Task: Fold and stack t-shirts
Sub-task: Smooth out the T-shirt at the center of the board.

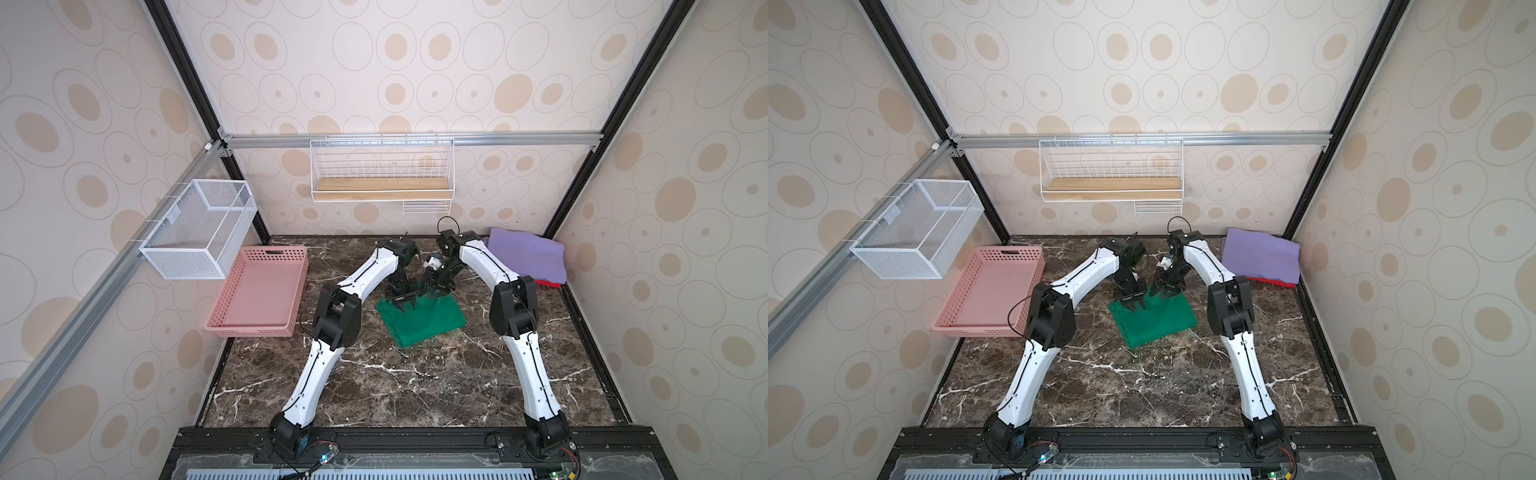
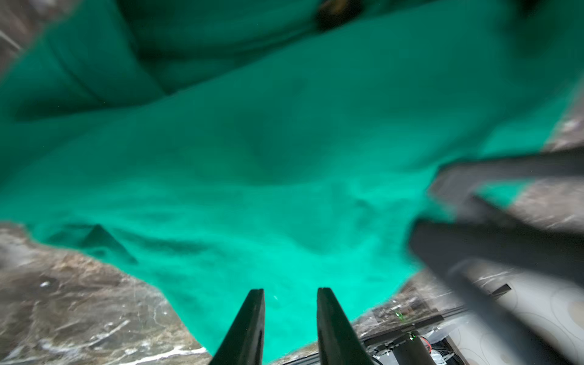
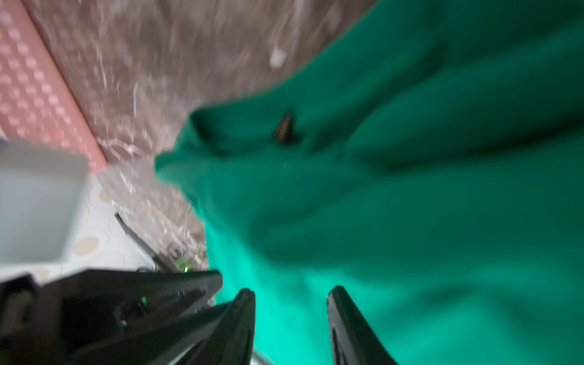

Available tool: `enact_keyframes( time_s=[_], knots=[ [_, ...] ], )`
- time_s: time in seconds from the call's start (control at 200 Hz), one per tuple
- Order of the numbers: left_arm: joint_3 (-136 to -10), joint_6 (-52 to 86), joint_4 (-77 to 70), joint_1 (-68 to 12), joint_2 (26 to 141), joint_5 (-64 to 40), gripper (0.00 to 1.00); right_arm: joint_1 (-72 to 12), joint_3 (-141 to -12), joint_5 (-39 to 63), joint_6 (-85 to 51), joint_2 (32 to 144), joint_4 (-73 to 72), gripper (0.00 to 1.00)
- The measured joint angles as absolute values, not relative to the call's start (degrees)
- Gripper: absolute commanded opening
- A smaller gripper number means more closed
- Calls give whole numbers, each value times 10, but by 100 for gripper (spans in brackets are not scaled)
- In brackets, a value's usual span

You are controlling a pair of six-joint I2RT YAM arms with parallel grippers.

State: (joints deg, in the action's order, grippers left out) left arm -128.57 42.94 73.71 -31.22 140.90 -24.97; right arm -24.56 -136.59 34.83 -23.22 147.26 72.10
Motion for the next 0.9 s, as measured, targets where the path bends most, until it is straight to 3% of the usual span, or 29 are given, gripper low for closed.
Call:
enact_keyframes(
  time_s=[0.27, 0.506, 0.711, 0.901],
  knots=[
    [-1253, 419, 726, -306, 1418, -253, 32, -225, -1401, 367, -220, 1515, 743, 44],
    [-1145, 406, 713, -305, 1348, -246, 32, -221, -1359, 370, -201, 1493, 748, 44],
    [-1045, 405, 732, -306, 1222, -234, 32, -218, -1230, 337, -190, 1396, 748, 44],
    [-1038, 407, 748, -323, 1161, -228, 32, -220, -1062, 330, -189, 1242, 719, 44]
  ],
)
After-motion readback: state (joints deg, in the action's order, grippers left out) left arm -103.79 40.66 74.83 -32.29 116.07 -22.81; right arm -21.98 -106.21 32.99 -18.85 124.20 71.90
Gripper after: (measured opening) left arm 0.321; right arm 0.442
